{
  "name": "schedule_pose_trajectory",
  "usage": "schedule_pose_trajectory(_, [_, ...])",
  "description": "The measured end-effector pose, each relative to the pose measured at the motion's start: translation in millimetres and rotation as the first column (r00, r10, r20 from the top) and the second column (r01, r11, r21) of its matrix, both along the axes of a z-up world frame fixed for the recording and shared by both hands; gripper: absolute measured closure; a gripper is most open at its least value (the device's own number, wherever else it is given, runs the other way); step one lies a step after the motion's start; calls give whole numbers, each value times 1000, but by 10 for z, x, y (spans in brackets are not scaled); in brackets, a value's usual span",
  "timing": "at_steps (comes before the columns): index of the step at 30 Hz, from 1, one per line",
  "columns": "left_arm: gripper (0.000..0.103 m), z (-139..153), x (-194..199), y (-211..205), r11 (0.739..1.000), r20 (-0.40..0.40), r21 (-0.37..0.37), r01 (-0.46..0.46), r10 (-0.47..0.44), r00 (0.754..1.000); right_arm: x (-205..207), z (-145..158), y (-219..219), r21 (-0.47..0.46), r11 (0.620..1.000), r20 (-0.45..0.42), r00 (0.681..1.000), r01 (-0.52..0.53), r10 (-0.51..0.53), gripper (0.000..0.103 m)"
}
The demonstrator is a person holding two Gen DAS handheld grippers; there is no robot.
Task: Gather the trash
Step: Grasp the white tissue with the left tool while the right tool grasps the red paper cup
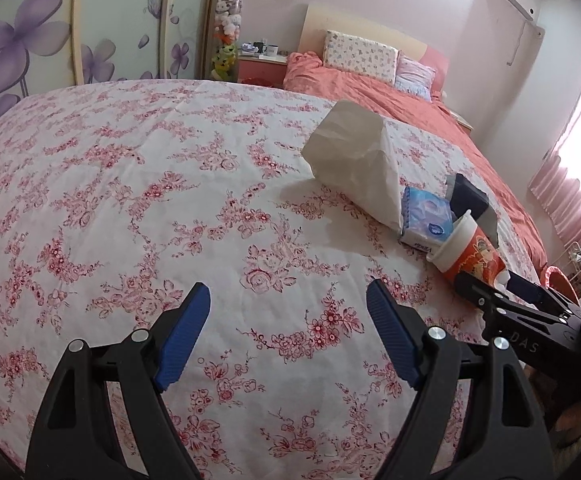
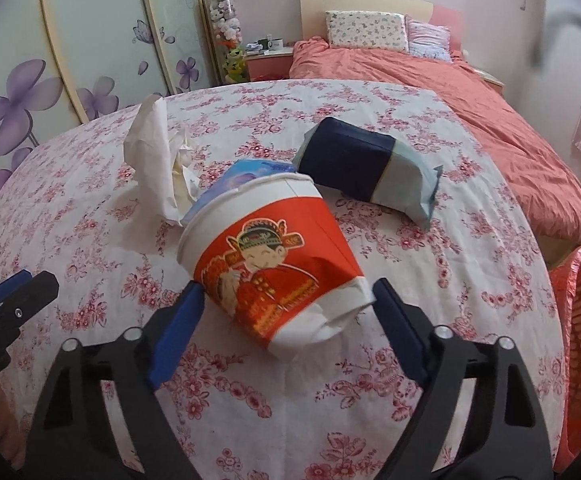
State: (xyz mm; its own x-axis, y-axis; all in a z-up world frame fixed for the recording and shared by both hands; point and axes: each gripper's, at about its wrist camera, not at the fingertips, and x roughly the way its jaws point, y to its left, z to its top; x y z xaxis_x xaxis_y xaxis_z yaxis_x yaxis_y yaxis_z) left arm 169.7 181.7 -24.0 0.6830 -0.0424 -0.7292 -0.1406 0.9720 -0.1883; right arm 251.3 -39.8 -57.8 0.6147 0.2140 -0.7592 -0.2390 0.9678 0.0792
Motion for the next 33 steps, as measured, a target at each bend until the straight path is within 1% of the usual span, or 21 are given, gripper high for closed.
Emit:
schedule_pose_trajectory(3, [23, -8, 3, -15, 1000, -3, 1, 4, -4, 1000, -37, 12, -33, 13, 1000, 1, 1000, 4, -4, 33])
schedule_pose_trajectory(5, [23, -11, 4, -26, 1000, -4, 1, 6, -6, 1000, -68, 18, -52, 32, 999, -10, 1000, -2, 2, 35])
schedule_pose_trajectory(8, [23, -16, -6, -47, 1000, -6, 0, 9, -9, 1000, -136, 17, -34, 71, 996, -27, 998, -51, 53, 35])
schedule_pose_trajectory(10, [23, -17, -13, -54, 1000, -6, 1, 12, -12, 1000, -161, 30, -13, 58, 997, -15, 999, -50, 51, 32])
schedule_pose_trajectory(11, [23, -17, -15, -54, 1000, -7, 2, 12, -12, 1000, -162, 37, -4, 47, 998, -8, 999, -42, 42, 28])
schedule_pose_trajectory(12, [23, -17, -19, -51, 1000, -6, 2, 12, -12, 1000, -152, 42, 0, 45, 998, -6, 999, -34, 34, 26])
schedule_pose_trajectory(17, [23, -18, -21, -46, 1000, -7, 1, 11, -11, 1000, -24, 49, 88, 20, 1000, -15, 1000, -18, 19, 16])
schedule_pose_trajectory(22, [23, -7, -48, 0, 1000, -6, 3, 2, -2, 1000, 74, -8, 283, -64, 998, -17, 1000, -27, 26, 15])
schedule_pose_trajectory(23, [23, -5, -50, 17, 1000, -6, 3, 0, 0, 1000, 82, -19, 301, -75, 997, -15, 999, -29, 28, 15])
schedule_pose_trajectory(25, [23, 2, -56, 47, 1000, -5, 4, -6, 6, 1000, 90, -43, 334, -105, 994, -11, 1000, -28, 27, 24])
schedule_pose_trajectory(26, [23, 5, -59, 58, 1000, -5, 5, -8, 8, 1000, 92, -45, 326, -106, 994, -12, 1000, -27, 26, 26])
schedule_pose_trajectory(29, [23, 12, -61, 75, 1000, -5, 7, -12, 12, 1000, 73, -38, 261, -78, 997, -12, 1000, -20, 19, 27])
schedule_pose_trajectory(33, [23, 11, -45, 59, 1000, -5, 7, -12, 12, 1000, 20, -28, 162, -66, 998, -1, 1000, -4, 4, 27])
